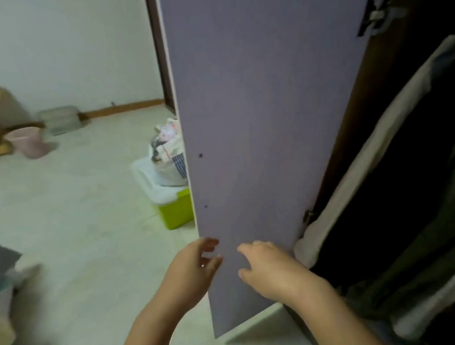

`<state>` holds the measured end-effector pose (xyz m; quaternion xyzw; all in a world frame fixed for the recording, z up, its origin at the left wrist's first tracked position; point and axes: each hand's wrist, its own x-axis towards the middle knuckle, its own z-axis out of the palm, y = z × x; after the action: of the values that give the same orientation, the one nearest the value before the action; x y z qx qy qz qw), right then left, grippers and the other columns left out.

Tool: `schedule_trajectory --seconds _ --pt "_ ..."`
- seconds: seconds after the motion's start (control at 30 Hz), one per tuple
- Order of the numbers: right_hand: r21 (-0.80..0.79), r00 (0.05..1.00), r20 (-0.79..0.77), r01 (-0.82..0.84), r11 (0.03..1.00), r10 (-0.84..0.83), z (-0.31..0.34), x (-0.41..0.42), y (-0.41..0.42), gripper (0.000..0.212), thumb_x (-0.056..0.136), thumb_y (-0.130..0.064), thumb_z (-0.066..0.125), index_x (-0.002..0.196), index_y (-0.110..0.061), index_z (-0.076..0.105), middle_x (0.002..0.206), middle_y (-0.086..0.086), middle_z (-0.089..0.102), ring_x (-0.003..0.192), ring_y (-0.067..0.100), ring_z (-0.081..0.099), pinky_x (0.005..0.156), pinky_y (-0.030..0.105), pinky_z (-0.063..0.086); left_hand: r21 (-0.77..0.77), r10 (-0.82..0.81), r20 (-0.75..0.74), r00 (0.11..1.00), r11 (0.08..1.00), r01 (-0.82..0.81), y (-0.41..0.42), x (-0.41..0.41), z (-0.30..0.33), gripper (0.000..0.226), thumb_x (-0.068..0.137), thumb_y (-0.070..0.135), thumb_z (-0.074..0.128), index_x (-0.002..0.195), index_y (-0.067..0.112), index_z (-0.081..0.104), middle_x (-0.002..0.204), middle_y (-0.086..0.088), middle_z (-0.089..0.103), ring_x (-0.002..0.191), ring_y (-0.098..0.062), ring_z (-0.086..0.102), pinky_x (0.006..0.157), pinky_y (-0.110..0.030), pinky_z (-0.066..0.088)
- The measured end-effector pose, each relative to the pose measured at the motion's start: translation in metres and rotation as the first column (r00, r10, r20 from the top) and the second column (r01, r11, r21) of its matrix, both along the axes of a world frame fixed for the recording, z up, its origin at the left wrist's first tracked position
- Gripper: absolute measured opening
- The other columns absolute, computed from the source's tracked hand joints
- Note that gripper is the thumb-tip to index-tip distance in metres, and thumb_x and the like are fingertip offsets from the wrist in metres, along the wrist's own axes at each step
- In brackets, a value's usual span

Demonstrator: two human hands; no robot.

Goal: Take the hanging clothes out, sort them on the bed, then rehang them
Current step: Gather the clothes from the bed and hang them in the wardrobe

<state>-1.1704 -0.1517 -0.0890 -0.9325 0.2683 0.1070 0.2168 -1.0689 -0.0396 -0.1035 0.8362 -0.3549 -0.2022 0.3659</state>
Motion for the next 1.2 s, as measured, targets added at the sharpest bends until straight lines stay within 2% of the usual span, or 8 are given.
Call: schedule_trajectory --seconds 0.2,0.4,0.5,0.6,0.73,0.87,1.03,1.2 --pt "-0.027 0.934 -0.060 -0.355 0.934 0.353 -0.003 0.045 0.062 0.037 0.095 -0.024 0.042 0.131 -0.014 0.044 0.131 0.009 0.047 0.124 0.029 0.040 0.099 0.042 0.040 -0.034 0.386 -0.044 0.921 0.921 -0.388 0.093 0.002 -0.007 0.028 0.092 0.023 0.054 0.120 0.022 0.056 0.109 0.009 0.058 0.085 -0.004 0.057 0.072 -0.018 0.042" --pt "-0.045 0.771 -0.068 -0.636 0.770 0.633 -0.016 0.077 0.145 0.039 0.095 -0.029 0.045 0.132 -0.014 0.044 0.133 0.009 0.047 0.124 0.028 0.042 0.101 0.040 0.039 0.007 0.664 -0.093 0.742 0.746 -0.666 0.197 -0.019 -0.020 0.028 0.092 0.025 0.054 0.119 0.023 0.056 0.113 0.007 0.058 0.092 -0.007 0.060 0.072 -0.022 0.045" --pt "-0.020 0.673 -0.056 -0.740 0.673 0.738 -0.020 0.092 0.198 0.041 0.096 -0.030 0.043 0.134 -0.016 0.041 0.133 0.007 0.047 0.124 0.026 0.041 0.101 0.037 0.038 0.039 0.752 -0.102 0.651 0.657 -0.753 0.256 -0.029 -0.022 0.030 0.093 0.026 0.052 0.123 0.024 0.053 0.112 0.008 0.056 0.097 -0.008 0.058 0.083 -0.022 0.046" --pt "0.000 0.576 -0.031 -0.817 0.577 0.817 -0.019 0.110 0.255 0.045 0.096 -0.030 0.043 0.139 -0.019 0.037 0.137 0.005 0.045 0.126 0.025 0.041 0.101 0.034 0.037 0.045 0.825 -0.107 0.556 0.562 -0.826 0.316 -0.033 -0.024 0.030 0.093 0.026 0.052 0.124 0.024 0.053 0.116 0.007 0.057 0.098 -0.007 0.056 0.080 -0.019 0.049" --pt "-0.008 0.480 -0.027 -0.877 0.480 0.877 -0.019 0.136 0.338 0.042 0.096 -0.030 0.046 0.135 -0.017 0.041 0.137 0.006 0.046 0.125 0.025 0.043 0.101 0.034 0.038 0.053 0.875 -0.082 0.477 0.482 -0.875 0.397 -0.030 -0.026 0.028 0.094 0.024 0.051 0.121 0.023 0.054 0.113 0.007 0.058 0.092 -0.002 0.053 0.074 -0.009 0.042" --pt "-0.012 0.408 -0.036 -0.913 0.408 0.912 -0.019 0.162 0.422 0.037 0.095 -0.029 0.049 0.130 -0.016 0.048 0.132 0.006 0.052 0.121 0.025 0.048 0.100 0.035 0.042 0.092 0.923 -0.070 0.378 0.383 -0.919 0.482 -0.021 -0.024 0.027 0.094 0.024 0.050 0.120 0.020 0.056 0.116 0.002 0.061 0.103 -0.011 0.056 0.092 -0.026 0.045" --pt "0.014 0.371 -0.054 -0.928 0.373 0.927 -0.025 0.198 0.499 0.036 0.094 -0.028 0.050 0.127 -0.014 0.050 0.124 0.009 0.056 0.112 0.025 0.053 0.092 0.033 0.045 0.117 0.963 -0.030 0.268 0.270 -0.956 0.565 -0.001 -0.026 0.029 0.094 0.023 0.051 0.122 0.015 0.055 0.119 -0.001 0.059 0.103 -0.015 0.056 0.088 -0.024 0.043" --pt "0.018 0.355 -0.093 -0.934 0.358 0.930 -0.032 0.245 0.543 0.036 0.094 -0.026 0.048 0.127 -0.010 0.050 0.126 0.011 0.056 0.113 0.027 0.053 0.093 0.034 0.044 0.172 0.968 -0.039 0.246 0.249 -0.953 0.605 0.034 -0.036 0.031 0.095 0.024 0.049 0.125 0.016 0.053 0.122 -0.001 0.058 0.105 -0.014 0.055 0.088 -0.022 0.041"
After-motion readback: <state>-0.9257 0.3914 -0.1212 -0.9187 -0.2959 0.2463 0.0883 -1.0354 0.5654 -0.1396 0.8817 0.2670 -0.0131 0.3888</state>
